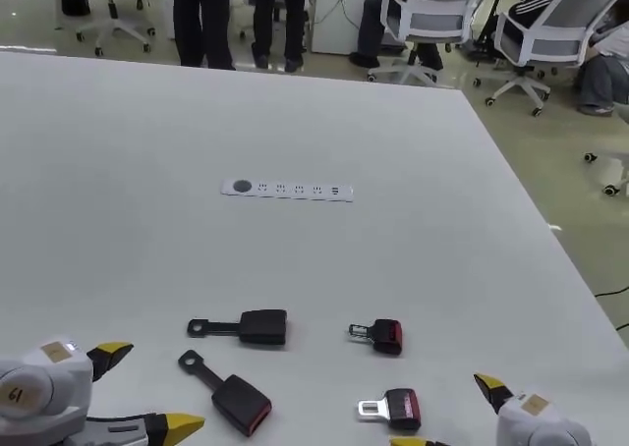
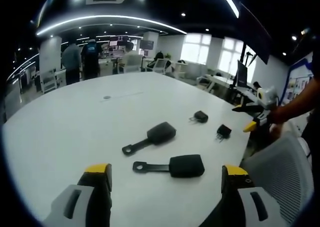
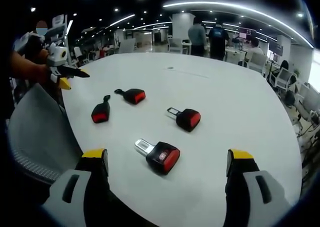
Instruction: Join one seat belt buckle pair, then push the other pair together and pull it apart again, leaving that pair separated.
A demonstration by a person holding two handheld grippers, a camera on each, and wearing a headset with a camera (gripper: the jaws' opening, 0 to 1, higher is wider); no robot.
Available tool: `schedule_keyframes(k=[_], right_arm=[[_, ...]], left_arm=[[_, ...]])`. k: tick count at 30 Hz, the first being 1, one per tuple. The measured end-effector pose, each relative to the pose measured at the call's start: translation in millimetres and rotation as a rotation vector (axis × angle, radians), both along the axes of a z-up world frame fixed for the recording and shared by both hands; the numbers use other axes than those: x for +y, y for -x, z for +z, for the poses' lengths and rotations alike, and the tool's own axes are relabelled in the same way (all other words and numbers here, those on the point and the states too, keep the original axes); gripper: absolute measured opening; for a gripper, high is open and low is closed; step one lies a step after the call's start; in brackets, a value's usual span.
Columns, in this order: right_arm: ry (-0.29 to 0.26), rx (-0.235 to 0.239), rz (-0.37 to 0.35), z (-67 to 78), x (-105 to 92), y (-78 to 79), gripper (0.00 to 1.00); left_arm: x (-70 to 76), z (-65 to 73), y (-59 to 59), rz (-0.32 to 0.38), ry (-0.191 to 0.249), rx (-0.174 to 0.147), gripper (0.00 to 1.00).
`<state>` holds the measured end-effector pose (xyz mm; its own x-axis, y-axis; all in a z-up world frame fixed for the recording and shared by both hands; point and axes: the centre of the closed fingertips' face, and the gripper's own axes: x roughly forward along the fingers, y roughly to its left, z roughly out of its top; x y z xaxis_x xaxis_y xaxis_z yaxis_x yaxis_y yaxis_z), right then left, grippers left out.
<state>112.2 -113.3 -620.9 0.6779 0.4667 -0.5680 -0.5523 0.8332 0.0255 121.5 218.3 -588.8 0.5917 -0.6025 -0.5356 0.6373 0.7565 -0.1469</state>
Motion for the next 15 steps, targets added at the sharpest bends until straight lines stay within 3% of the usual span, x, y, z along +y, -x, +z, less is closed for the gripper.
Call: schedule_keyframes(k=[15], right_arm=[[0.03,0.037,0.146,-7.1,17.3,0.0,0.94]], left_arm=[[-18.4,-4.7,-4.8,-0.119,-0.042,0.002,0.8]])
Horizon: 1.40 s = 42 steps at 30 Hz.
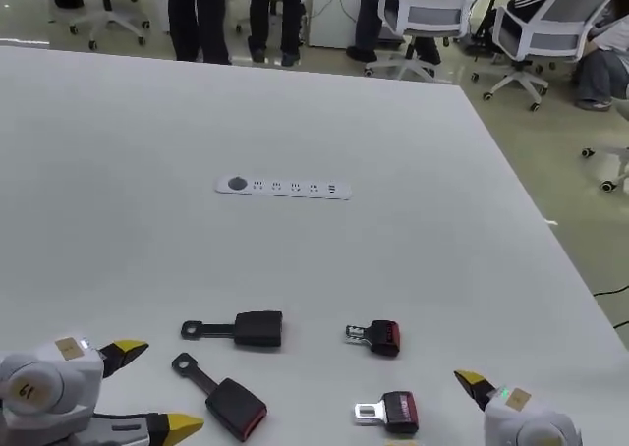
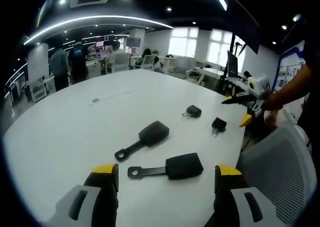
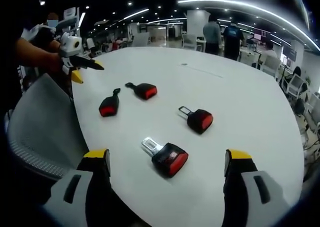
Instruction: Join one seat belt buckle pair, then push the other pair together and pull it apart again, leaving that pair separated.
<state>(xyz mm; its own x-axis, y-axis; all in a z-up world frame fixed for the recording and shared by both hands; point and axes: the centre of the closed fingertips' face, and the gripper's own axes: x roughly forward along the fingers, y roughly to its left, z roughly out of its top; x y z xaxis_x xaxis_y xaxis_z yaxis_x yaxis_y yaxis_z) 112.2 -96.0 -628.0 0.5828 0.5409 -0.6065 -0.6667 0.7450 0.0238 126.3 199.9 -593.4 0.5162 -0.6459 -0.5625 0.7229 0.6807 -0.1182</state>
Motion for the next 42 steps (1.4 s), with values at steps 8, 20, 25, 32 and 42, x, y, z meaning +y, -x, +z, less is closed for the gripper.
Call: schedule_keyframes(k=[8,20,25,32,42], right_arm=[[0.039,0.044,0.101,-7.5,6.9,1.0,0.92],[0.068,0.105,0.214,-15.1,13.0,-5.5,0.87],[0.073,0.14,0.26,-21.4,16.7,-5.5,0.83],[0.089,0.178,0.332,-30.4,19.6,-9.7,0.79],[0.133,0.226,0.441,-42.7,22.3,-9.2,0.74]], left_arm=[[-12.7,-6.8,-2.6,-0.105,-0.05,-0.001,0.76],[-27.0,-21.6,-1.3,-0.285,-0.144,0.016,0.73],[-35.9,-31.4,-2.4,-0.381,-0.192,0.02,0.71],[-42.1,-44.5,-8.7,-0.533,-0.264,0.009,0.68],[-48.7,-66.6,-14.8,-0.685,-0.326,0.004,0.6]])
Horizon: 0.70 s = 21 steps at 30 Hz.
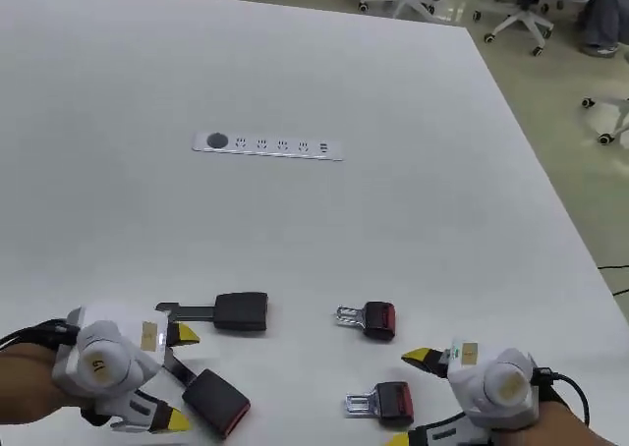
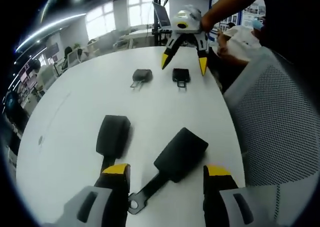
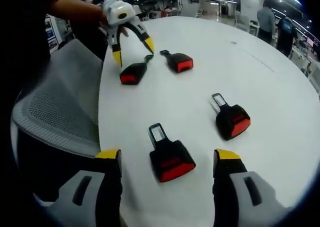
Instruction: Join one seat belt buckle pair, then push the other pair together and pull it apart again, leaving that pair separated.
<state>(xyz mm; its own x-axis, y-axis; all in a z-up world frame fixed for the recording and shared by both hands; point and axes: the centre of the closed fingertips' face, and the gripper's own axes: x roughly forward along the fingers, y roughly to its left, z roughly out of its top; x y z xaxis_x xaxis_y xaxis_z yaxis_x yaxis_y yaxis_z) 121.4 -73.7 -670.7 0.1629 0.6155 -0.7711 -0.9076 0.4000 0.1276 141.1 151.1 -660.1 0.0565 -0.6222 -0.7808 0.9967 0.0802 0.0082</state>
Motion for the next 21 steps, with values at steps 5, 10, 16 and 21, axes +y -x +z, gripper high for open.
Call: schedule_keyframes(k=[5,10,16,21], right_arm=[[0.008,0.02,0.029,-4.0,0.0,1.5,0.72],[0.025,0.037,0.071,-7.6,-1.0,4.6,0.7],[0.05,0.049,0.117,-13.7,-2.7,6.5,0.66],[0.07,0.063,0.15,-15.9,-3.3,9.4,0.65]], left_arm=[[-6.6,-11.9,3.7,-0.101,-0.037,0.0,0.56],[-4.2,-27.7,8.8,-0.195,-0.096,-0.001,0.55],[-8.4,-32.6,10.1,-0.236,-0.09,0.018,0.51],[-9.1,-32.4,10.1,-0.267,-0.091,0.016,0.5]])
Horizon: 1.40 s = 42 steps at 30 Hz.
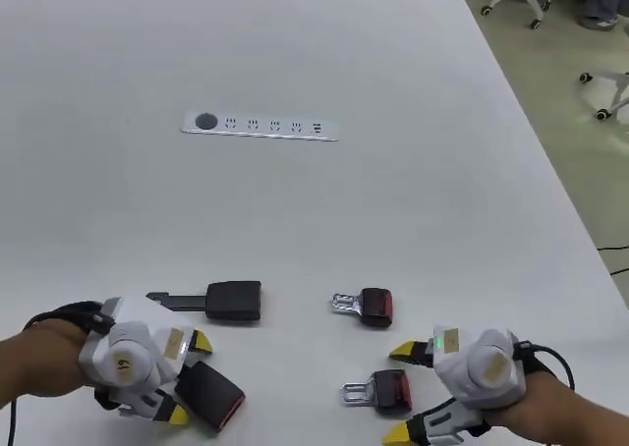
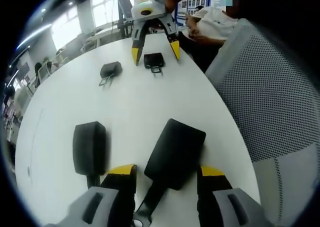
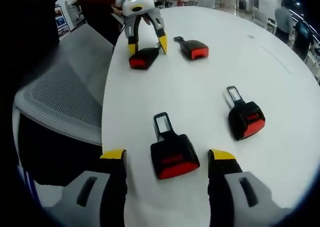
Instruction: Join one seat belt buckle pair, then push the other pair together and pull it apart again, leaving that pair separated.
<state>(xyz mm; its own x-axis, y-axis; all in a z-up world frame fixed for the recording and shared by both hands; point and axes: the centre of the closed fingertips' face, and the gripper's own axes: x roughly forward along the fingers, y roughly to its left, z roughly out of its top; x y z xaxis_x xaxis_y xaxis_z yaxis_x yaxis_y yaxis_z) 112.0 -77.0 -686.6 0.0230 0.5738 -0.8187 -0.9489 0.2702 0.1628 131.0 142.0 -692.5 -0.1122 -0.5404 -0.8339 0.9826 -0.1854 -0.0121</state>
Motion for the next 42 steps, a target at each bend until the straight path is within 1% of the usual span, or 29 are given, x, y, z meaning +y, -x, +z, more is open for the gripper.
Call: schedule_keyframes(k=[3,6,8,11,13,14,15,16,17,19,20,23,27,28,32,37,42], right_arm=[[0.0,-0.003,0.017,-0.2,0.7,-1.2,0.63],[0.009,-0.005,0.036,-1.2,-0.4,-0.8,0.57],[0.014,-0.009,0.046,-2.9,-1.5,-0.9,0.56],[0.022,-0.011,0.047,-2.9,-1.2,-1.3,0.52],[0.028,-0.006,0.05,-2.0,-0.9,1.2,0.46],[0.044,-0.026,0.065,-2.4,-2.3,1.0,0.43],[0.053,-0.033,0.066,-3.1,-3.6,-0.3,0.4],[0.061,-0.04,0.069,-3.5,-4.9,-1.3,0.37],[0.075,-0.055,0.071,-5.1,-7.4,-4.7,0.34],[0.067,-0.042,0.064,-4.7,-5.8,-2.6,0.34],[0.069,-0.043,0.06,-4.8,-6.0,-2.1,0.34],[0.073,-0.044,0.058,-6.4,-7.0,-2.4,0.33],[0.078,-0.04,0.063,-7.0,-7.4,-2.7,0.33],[0.08,-0.04,0.066,-7.2,-7.9,-2.6,0.33],[0.09,-0.039,0.072,-6.7,-7.1,-2.7,0.33],[0.089,-0.038,0.081,-6.7,-6.9,-3.8,0.33],[0.083,-0.042,0.089,-5.3,-2.9,-5.0,0.33]], left_arm=[[0.2,-0.3,1.2,-0.012,0.002,0.004,0.48],[-1.6,1.5,2.8,-0.012,0.003,0.005,0.45],[-2.6,2.0,3.3,-0.004,0.008,0.007,0.39],[-3.4,1.9,2.7,0.011,0.01,0.005,0.38],[-4.0,2.1,2.1,0.038,0.014,0.007,0.38],[-4.1,2.1,1.7,0.054,0.016,0.009,0.38],[-4.3,2.3,1.2,0.065,0.019,0.008,0.37],[-4.8,2.5,0.5,0.091,0.024,0.009,0.37],[-5.1,2.7,0.1,0.11,0.028,0.011,0.36],[-5.8,2.6,-0.9,0.147,0.036,0.011,0.36],[-6.3,2.6,-1.4,0.172,0.039,0.01,0.36],[-8.1,3.5,-1.4,0.216,0.048,0.01,0.35],[-8.5,3.5,-2.4,0.281,0.048,0.018,0.34],[-9.0,3.1,-2.7,0.293,0.045,0.015,0.34],[-9.9,3.5,-3.0,0.331,0.043,0.013,0.34],[-10.3,3.5,-3.5,0.364,0.031,0.014,0.34],[-9.7,2.8,-4.4,0.392,0.032,0.014,0.34]])
